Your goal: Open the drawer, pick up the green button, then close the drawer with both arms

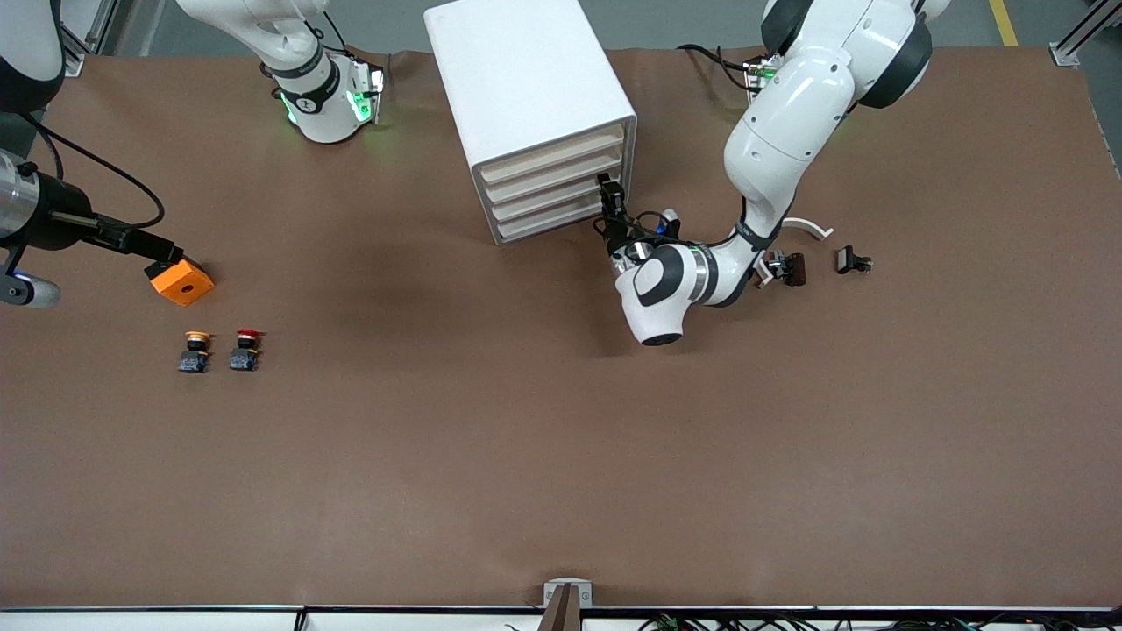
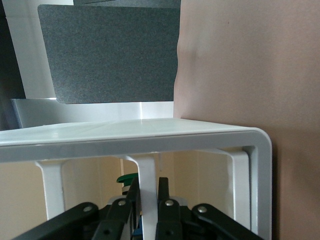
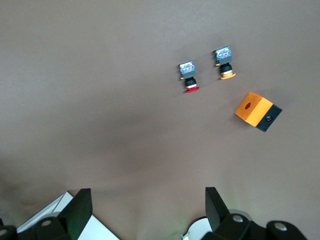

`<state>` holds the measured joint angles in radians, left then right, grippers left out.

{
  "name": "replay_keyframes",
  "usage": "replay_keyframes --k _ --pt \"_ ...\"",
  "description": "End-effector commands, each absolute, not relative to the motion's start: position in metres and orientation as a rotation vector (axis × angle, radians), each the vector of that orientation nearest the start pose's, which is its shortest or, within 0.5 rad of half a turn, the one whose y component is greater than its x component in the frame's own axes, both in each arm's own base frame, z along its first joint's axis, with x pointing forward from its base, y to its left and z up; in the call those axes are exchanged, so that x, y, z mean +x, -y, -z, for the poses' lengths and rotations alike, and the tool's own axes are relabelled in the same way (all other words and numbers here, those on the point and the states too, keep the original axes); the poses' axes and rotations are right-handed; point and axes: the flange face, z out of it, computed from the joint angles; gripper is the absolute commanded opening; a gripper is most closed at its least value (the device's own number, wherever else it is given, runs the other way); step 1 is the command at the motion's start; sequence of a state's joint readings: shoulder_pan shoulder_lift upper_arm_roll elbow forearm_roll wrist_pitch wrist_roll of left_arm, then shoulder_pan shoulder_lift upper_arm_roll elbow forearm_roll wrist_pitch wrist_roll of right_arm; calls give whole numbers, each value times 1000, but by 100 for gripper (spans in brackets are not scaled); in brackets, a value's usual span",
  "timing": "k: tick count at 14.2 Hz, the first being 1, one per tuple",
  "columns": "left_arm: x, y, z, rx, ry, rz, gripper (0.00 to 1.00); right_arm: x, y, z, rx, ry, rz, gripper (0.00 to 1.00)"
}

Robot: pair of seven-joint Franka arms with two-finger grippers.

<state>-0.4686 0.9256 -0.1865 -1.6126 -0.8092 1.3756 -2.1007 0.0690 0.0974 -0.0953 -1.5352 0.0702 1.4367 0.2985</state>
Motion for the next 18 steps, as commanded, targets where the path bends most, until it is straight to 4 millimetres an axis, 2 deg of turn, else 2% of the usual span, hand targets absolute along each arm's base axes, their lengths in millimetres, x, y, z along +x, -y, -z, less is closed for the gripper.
replay_keyframes --k 1,4,5,8,11,14,16,18 --pt "399 410 -105 -1172 1491 -1341 12 565 5 -583 -3030 -493 -306 100" --pt "405 404 -104 -1163 1505 -1346 10 565 12 -584 -3027 -509 -305 100" --pt "415 400 -106 -1167 1524 -1352 10 565 18 -584 -3023 -523 -305 100" --pt "428 391 -104 -1153 1550 -1370 10 565 16 -584 -3024 -521 -303 100" --pt "451 381 -111 -1154 1589 -1400 10 565 8 -584 -3026 -526 -302 100" --pt "484 363 -120 -1154 1673 -1441 10 565 7 -584 -3024 -526 -303 100" --pt "502 354 -126 -1154 1719 -1473 11 565 2 -584 -3025 -537 -306 100" --pt "518 342 -126 -1146 1752 -1494 11 565 -23 -584 -3016 -658 -309 100"
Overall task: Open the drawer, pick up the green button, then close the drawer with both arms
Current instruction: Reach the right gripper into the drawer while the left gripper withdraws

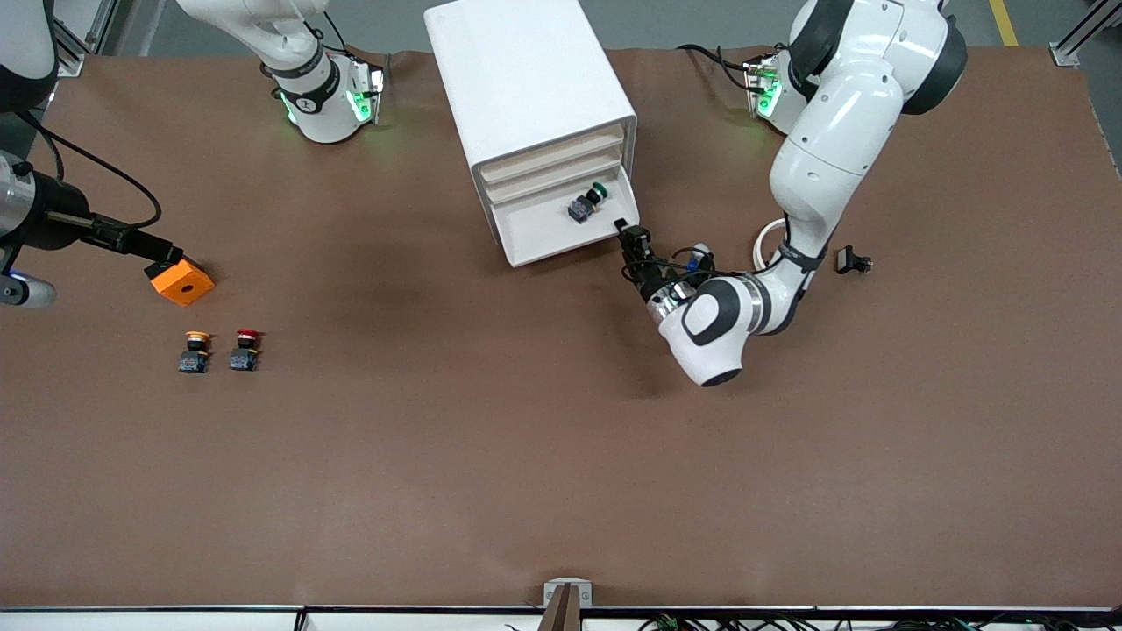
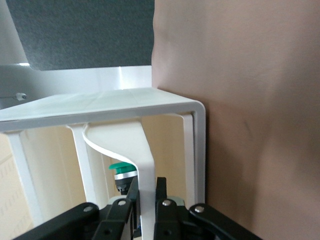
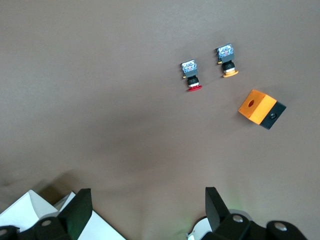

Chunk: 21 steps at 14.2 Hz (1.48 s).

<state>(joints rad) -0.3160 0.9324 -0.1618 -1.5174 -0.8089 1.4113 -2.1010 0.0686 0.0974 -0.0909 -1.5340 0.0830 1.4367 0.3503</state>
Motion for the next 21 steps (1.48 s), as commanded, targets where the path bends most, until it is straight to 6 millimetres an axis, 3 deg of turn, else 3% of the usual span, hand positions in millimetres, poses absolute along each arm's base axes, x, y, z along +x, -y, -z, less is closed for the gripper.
replay_keyframes --k 1,5,7,8,10,14,17,21 --pt "520 339 -125 -1142 1760 -1502 12 564 -46 -584 -3016 -707 -311 100" --pt "536 323 -128 -1136 1805 -1525 12 559 -150 -581 -2971 -971 -225 100" --pt "536 323 -127 -1137 1805 -1524 20 554 -199 -567 -2953 -1069 -216 100" --pt "536 323 -125 -1138 1804 -1523 39 551 -226 -557 -2942 -1129 -220 100" --pt "537 323 -124 -1142 1806 -1526 100 542 -271 -539 -2920 -1225 -217 100" --pt "548 322 -133 -1218 1819 -1532 100 523 -363 -488 -2842 -1400 -213 100" --pt "577 323 -164 -1398 1850 -1513 100 492 -431 -455 -2801 -1489 -199 100" --pt "605 313 -184 -1639 1877 -1544 100 446 -497 -419 -2792 -1542 -166 100"
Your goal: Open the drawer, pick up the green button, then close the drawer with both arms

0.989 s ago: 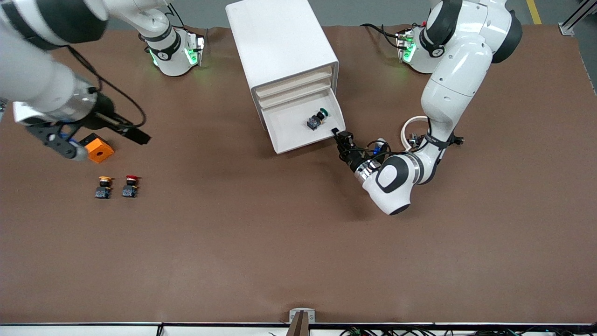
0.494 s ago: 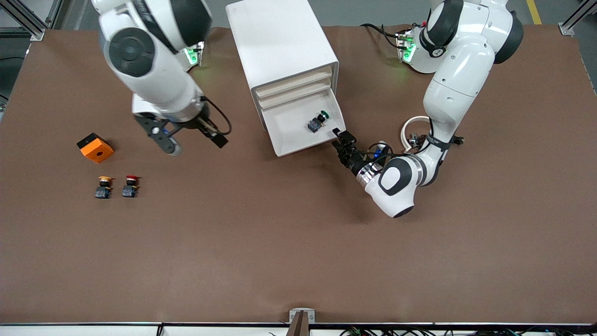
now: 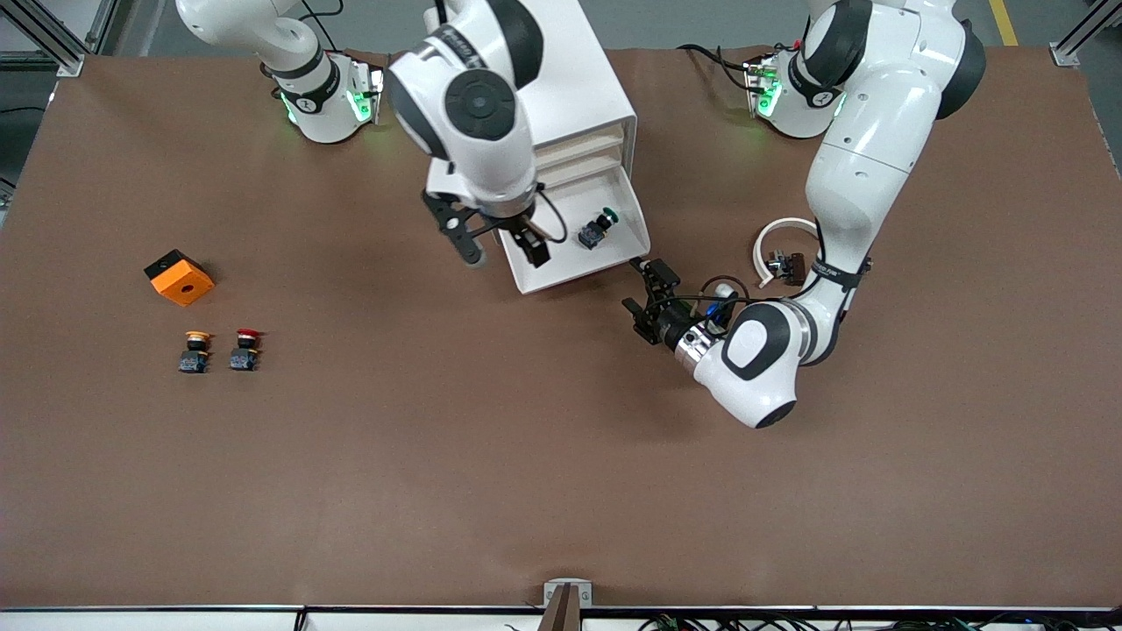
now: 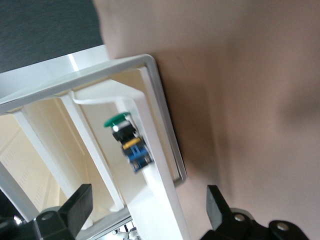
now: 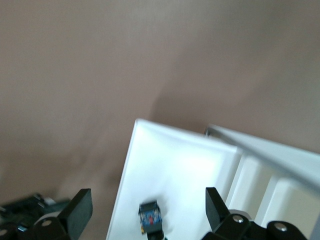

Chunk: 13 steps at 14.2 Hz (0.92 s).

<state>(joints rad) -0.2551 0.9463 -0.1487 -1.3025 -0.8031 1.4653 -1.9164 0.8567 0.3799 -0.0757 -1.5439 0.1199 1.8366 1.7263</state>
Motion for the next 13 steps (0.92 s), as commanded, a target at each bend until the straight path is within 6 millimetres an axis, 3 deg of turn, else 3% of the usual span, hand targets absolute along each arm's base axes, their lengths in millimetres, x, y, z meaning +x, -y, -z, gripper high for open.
replay_keyframes --k 1,5,7,9,13 --pt "612 304 -191 1907 -2098 1705 100 440 -507 -413 -2777 -1558 -158 100" --pt "631 292 -201 2099 -1820 1445 100 414 -539 -387 -2791 -1533 -138 100" --pt "646 288 -203 2151 -1667 1271 100 411 -547 -374 -2798 -1517 -125 100" --pt "660 287 -218 2208 -1508 1088 100 411 -553 -364 -2787 -1502 -112 100" --pt "660 291 -223 2392 -1220 878 100 406 -565 -338 -2790 -1476 -89 100"
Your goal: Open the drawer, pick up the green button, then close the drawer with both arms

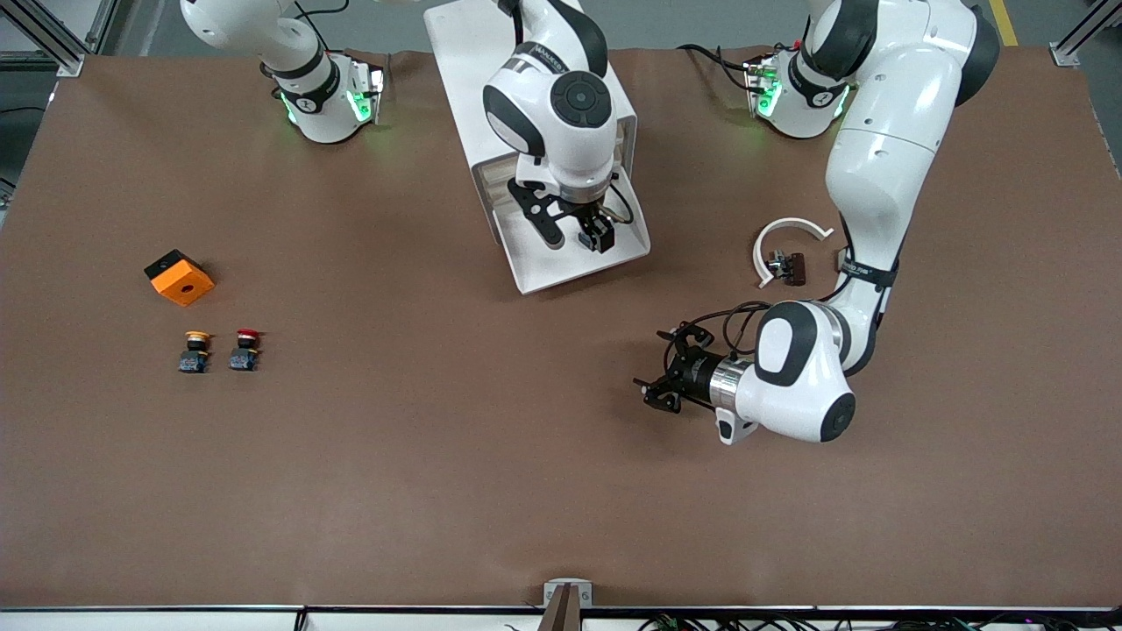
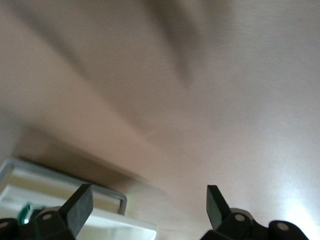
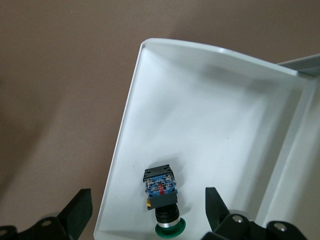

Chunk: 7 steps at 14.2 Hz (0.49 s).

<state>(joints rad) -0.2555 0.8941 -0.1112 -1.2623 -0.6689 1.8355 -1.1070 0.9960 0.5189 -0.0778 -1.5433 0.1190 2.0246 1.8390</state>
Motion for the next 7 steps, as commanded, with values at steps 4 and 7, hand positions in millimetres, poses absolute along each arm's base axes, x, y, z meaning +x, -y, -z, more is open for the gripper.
replay_keyframes --k 4,7 --pt "648 294 -223 -3103 1187 -767 100 399 -576 -310 -2817 -1435 -43 100" --pt "641 285 -233 -3203 1002 -496 100 391 -582 -298 -2845 -1409 -22 100"
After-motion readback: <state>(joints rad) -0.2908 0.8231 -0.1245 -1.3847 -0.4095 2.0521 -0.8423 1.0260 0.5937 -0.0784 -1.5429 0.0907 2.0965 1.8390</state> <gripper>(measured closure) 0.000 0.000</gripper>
